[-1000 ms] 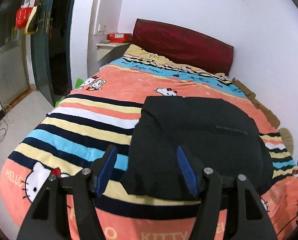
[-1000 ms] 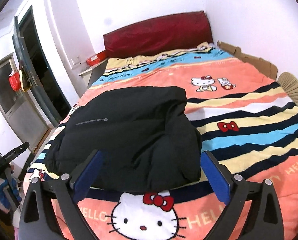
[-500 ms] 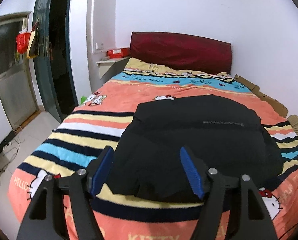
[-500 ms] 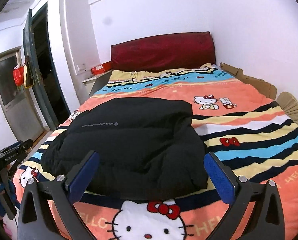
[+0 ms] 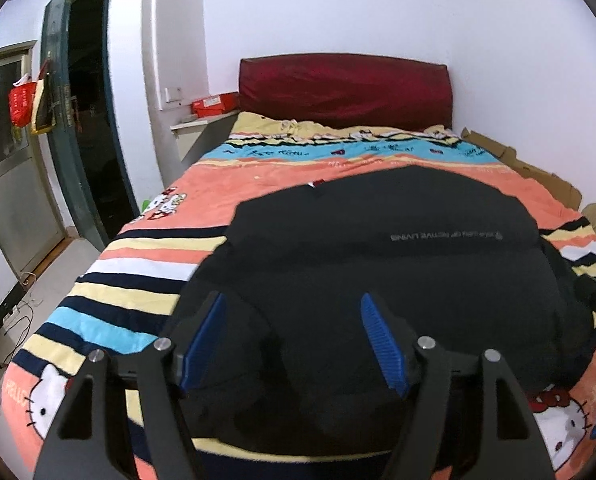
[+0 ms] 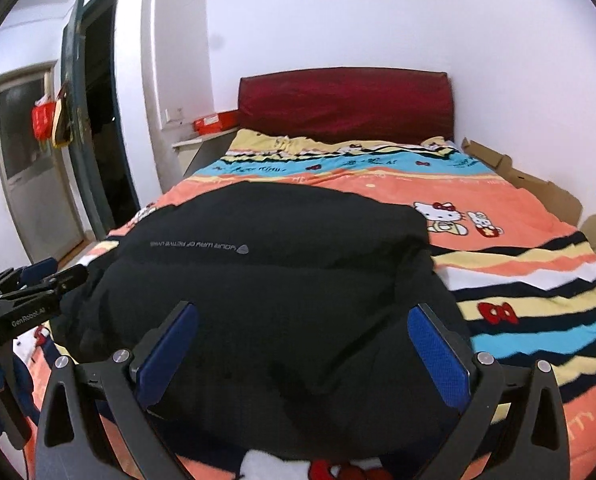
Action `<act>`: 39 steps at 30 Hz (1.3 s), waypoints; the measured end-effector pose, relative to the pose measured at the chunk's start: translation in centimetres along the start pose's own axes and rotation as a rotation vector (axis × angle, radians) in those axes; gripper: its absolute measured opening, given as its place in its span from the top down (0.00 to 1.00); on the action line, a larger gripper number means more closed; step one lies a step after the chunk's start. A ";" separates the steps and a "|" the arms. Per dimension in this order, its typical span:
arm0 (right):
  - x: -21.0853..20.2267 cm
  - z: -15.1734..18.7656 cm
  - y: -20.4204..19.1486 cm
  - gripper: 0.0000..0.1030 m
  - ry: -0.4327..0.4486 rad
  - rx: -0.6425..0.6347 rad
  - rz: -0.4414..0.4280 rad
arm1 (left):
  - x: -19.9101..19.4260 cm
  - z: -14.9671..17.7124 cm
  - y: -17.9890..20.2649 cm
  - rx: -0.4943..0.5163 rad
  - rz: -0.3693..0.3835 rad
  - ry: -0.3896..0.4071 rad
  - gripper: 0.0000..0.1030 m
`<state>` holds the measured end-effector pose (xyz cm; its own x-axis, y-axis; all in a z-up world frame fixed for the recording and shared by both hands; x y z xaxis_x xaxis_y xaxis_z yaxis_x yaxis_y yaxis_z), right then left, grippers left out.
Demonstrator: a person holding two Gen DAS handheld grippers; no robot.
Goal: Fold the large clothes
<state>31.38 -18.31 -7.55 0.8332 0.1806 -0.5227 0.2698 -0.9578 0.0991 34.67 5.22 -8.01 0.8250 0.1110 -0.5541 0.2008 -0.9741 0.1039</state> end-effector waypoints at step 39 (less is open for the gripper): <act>12.5 -7.9 0.2 0.01 -0.151 -0.039 -0.037 | 13.6 -7.1 5.7 0.127 0.049 -0.119 0.29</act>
<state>45.68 -14.51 -7.33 0.7408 0.1774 -0.6478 0.3200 -0.9412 0.1081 50.83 2.58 -9.12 0.7623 0.0458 -0.6456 0.0873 -0.9957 0.0324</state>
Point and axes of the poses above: each gripper's, at about its wrist camera, not at the fingertips, and x roughly the way its jaws point, y to its right, z to its underside, the point moved 5 cm from there along x, roughly the way its jaws point, and after that the axes turned 11 degrees about -x, right-handed, at the moved point
